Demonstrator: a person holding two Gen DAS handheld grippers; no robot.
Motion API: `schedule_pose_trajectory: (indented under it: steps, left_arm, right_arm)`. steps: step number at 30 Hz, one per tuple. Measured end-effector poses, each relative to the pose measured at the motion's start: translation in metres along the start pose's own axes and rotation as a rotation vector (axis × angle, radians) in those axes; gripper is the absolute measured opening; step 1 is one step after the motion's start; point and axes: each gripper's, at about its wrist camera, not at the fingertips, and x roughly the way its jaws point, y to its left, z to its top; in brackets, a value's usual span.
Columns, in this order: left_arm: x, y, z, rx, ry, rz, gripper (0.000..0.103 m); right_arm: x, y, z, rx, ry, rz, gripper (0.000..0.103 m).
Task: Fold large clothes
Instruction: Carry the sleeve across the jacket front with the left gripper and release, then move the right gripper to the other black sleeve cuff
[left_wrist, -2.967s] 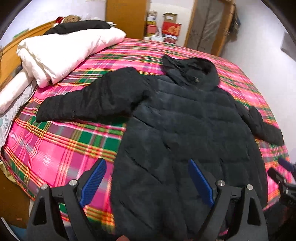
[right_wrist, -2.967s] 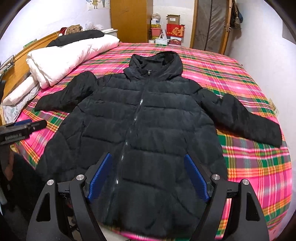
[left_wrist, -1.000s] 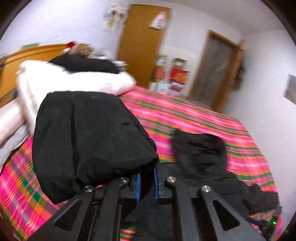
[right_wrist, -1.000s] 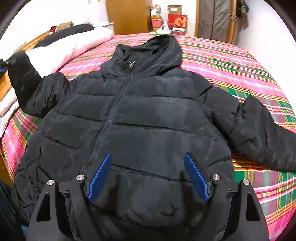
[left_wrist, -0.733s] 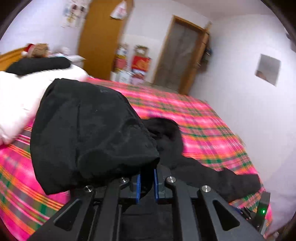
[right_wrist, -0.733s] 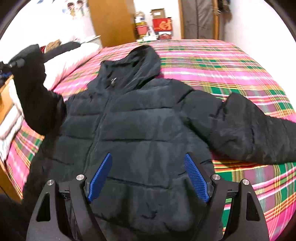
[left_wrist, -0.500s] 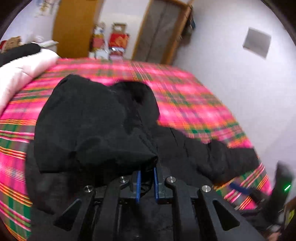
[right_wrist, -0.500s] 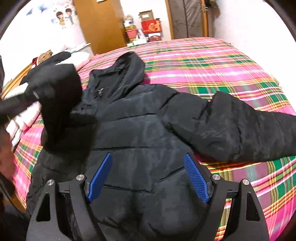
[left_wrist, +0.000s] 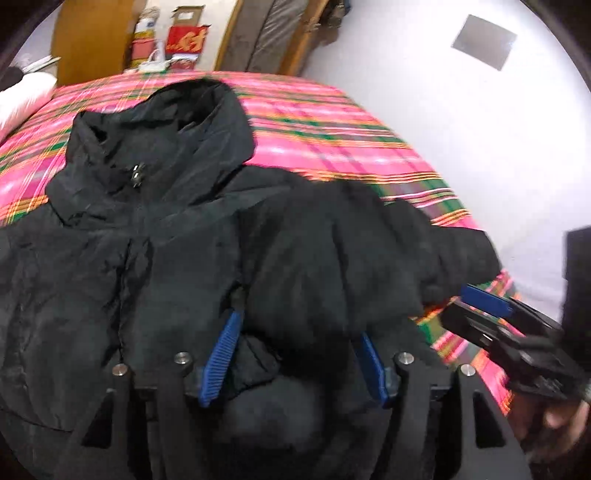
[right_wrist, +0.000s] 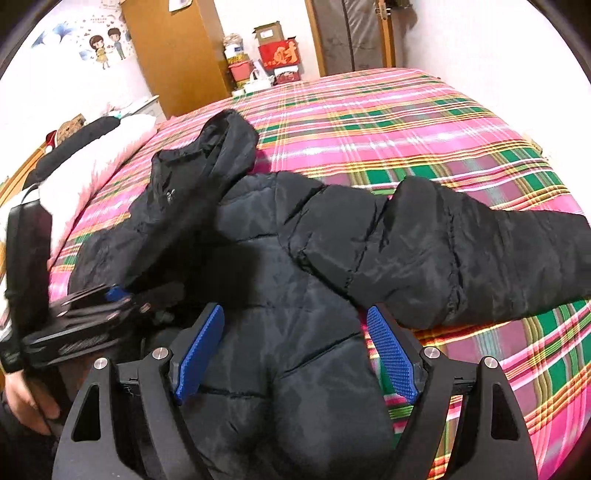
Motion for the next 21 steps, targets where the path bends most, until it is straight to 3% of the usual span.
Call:
schedule_pose_trajectory:
  steps: [3, 6, 10, 11, 13, 15, 16, 18, 21]
  left_arm:
    - [-0.03, -0.002, 0.0, 0.0, -0.039, -0.009, 0.064]
    - [-0.069, 0.019, -0.001, -0.042, -0.108, 0.036, 0.064]
    - [-0.097, 0.082, -0.006, -0.113, -0.175, 0.242, 0.064]
    - [-0.096, 0.099, -0.007, -0.137, -0.172, 0.287, 0.064]
    - [-0.093, 0.136, -0.014, -0.208, -0.163, 0.365, 0.062]
    - [-0.086, 0.168, -0.022, -0.292, -0.12, 0.409, 0.06]
    - [-0.077, 0.18, -0.025, -0.331, -0.087, 0.414, 0.055]
    - [-0.066, 0.192, -0.024, -0.36, -0.037, 0.4, 0.055]
    - [-0.056, 0.19, -0.021, -0.318, -0.01, 0.414, 0.055]
  right_arm:
    - [-0.006, -0.004, 0.002, 0.016, -0.03, -0.003, 0.08]
    - [-0.014, -0.005, 0.004, 0.02, -0.077, -0.019, 0.08]
    - [-0.013, 0.001, 0.004, 0.016, -0.104, -0.003, 0.08]
    - [-0.009, 0.004, 0.005, 0.015, -0.1, 0.011, 0.08]
    - [0.011, 0.019, 0.007, 0.002, -0.05, 0.035, 0.07]
    - [0.025, 0.039, 0.009, -0.05, -0.023, 0.041, 0.052]
    - [0.037, 0.056, 0.012, -0.113, -0.023, 0.029, 0.049]
    - [0.062, 0.078, 0.016, -0.181, -0.004, 0.02, 0.046]
    - [0.117, 0.08, 0.011, -0.148, 0.132, -0.013, 0.046]
